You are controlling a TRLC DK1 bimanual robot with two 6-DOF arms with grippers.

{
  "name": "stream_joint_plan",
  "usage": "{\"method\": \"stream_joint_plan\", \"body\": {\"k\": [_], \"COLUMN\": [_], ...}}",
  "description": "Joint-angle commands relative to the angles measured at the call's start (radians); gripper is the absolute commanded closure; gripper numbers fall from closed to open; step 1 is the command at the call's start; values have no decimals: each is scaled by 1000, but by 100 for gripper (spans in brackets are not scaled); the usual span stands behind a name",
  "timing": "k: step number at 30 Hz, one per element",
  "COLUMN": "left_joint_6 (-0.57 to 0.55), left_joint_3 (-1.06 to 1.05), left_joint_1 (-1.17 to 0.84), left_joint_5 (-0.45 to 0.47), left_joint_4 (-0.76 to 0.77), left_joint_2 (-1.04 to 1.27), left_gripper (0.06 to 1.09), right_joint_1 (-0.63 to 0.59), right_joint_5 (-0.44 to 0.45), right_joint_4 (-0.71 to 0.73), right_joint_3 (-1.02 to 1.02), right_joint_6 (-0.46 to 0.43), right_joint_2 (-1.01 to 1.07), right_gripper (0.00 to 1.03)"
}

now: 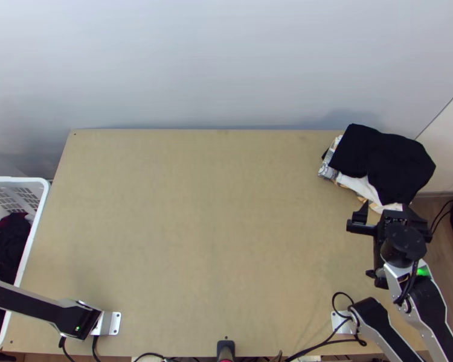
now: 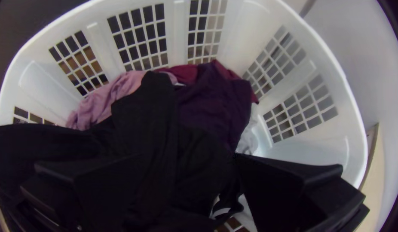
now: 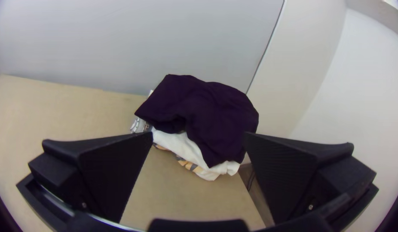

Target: Fold the t-shirt

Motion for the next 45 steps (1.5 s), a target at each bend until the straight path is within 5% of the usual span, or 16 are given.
{"method": "stream_joint_plan", "body": {"k": [1,10,17,21,22,29,45], "left_joint_6": [3,-9,12,26,27,-6,-258], "left_joint_3": [129,210,232,232,230,204,224], "left_joint_1": [30,65,87,88,88,81,-48], "left_joint_5": [-1,-4,-10,-10,-10,7,387], "left_joint_4": [-56,-60,-57,-48,-50,-85,-171], "left_joint_2": [216,339,379,380,376,230,-390], "left_gripper": [10,14,53,102,104,104,105], "right_joint_1": [-2,-1,1,2,4,12,-11], "right_joint_5": [13,21,25,28,28,30,41], "right_joint_4": [-5,11,17,18,18,46,83], "right_joint_3": [-30,-56,-65,-67,-67,-77,-33], "right_joint_6": [-47,-67,-67,-67,-66,-66,-67], "right_joint_2": [-34,-29,-22,-23,-23,-17,-18], "right_gripper": [4,4,4,4,4,4,5]}}
